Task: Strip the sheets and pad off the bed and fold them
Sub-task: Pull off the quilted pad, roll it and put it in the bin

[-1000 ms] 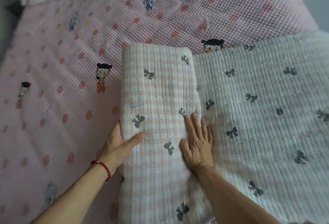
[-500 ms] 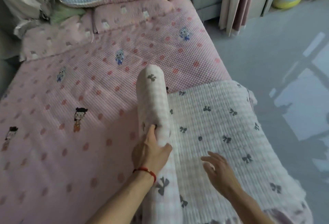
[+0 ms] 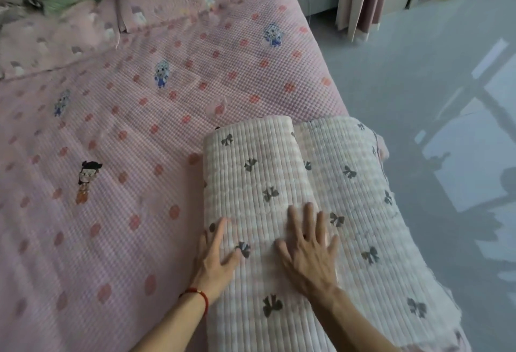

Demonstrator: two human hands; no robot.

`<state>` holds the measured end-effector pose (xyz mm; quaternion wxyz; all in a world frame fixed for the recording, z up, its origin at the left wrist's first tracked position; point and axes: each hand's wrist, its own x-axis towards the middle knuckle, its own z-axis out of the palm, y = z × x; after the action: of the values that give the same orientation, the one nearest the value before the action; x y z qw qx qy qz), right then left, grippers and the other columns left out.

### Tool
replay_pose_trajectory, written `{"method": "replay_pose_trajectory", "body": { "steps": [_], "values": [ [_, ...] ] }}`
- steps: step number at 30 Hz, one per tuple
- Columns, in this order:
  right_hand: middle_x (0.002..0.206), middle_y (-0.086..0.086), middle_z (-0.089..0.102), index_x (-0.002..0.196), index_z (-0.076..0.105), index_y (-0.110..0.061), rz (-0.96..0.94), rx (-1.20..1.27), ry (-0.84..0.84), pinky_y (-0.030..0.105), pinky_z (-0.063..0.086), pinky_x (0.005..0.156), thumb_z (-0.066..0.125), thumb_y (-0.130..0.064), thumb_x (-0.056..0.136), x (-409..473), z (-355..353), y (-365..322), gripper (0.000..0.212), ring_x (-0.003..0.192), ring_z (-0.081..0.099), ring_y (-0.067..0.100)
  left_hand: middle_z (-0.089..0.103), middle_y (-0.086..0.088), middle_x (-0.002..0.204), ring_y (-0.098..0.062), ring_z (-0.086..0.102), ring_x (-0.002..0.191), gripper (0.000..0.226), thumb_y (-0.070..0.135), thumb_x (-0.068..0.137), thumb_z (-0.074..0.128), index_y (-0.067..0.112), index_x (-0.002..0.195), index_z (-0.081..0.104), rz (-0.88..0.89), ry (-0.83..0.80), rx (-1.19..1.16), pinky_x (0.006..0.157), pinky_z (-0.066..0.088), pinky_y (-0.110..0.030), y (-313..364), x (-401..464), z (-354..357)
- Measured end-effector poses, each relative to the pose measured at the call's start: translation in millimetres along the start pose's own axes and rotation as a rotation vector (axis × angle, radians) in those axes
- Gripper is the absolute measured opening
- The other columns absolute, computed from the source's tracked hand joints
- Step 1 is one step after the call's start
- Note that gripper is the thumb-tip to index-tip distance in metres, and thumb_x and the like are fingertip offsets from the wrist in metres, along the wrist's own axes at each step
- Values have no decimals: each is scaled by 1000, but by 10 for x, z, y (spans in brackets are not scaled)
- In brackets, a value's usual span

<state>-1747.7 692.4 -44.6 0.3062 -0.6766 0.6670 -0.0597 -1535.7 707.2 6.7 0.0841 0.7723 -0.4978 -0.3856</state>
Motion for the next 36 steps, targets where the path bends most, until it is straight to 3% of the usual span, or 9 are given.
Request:
{"method": "replay_pose_trajectory", "body": {
  "steps": [4,6,10,14,19,22,25,32,36],
  "values": [
    [159,3,-42,153,-32,-33,47,-33,9,63,-7,122,17,-63,100,126,220,211,78,150,-32,31,42,6,151,-24,40,141,120,56,64,87,38,157,14,-244,22,-350,117,34,-46,-61,220,78],
    [160,4,-41,153,-31,-32,44,-43,15,63,-9,122,16,-61,100,174,297,226,77,150,-31,32,63,8,131,-21,59,123,109,62,50,92,33,143,44,-333,2,-508,106,48,-45,-178,327,65],
    [158,2,-45,151,-34,-33,36,-56,-26,61,-16,120,6,-64,95,194,304,248,76,148,-36,29,77,0,107,-20,70,102,60,40,67,89,26,118,62,-411,-170,-736,89,56,-42,-289,375,-12],
    [157,-2,-46,150,-35,-39,35,-33,-104,58,-18,120,10,-68,97,207,224,257,76,147,-37,27,76,0,96,-17,72,89,53,41,63,94,23,103,63,-432,-88,-689,81,57,-35,-246,328,-28],
    [164,5,-31,159,-11,-31,16,-180,-297,61,3,125,0,-72,97,-70,-125,228,75,152,-23,35,66,-8,122,-32,66,110,122,66,27,97,17,128,50,-451,-33,-729,94,54,-54,-559,532,-2],
    [163,-3,-33,159,-19,-32,-6,-229,-337,67,8,122,-33,-80,74,-512,-210,-56,98,152,-26,31,66,-9,117,-34,65,106,109,58,37,98,13,124,50,-428,9,-762,95,54,-53,-330,299,-391],
    [165,-6,-26,157,-15,-44,90,-116,-301,55,12,125,-14,-75,83,-953,-312,-540,80,156,-12,24,65,-13,119,-35,63,106,87,44,59,95,7,124,52,-412,67,-714,98,52,-50,-364,144,-849],
    [171,-3,4,157,2,-45,138,1,-268,43,22,122,-15,-91,58,-1465,-190,-1730,111,155,16,19,63,-16,128,-37,60,118,73,25,75,89,4,135,53,-345,235,-577,102,48,-45,-1244,-203,-2267],
    [171,0,8,160,12,-39,103,10,-323,37,24,121,23,-69,98,-1538,-12,-2215,70,154,22,19,68,-15,118,-37,65,103,78,46,61,89,12,124,58,-361,310,-430,94,55,-50,-1697,-220,-2816]
  ]
}}
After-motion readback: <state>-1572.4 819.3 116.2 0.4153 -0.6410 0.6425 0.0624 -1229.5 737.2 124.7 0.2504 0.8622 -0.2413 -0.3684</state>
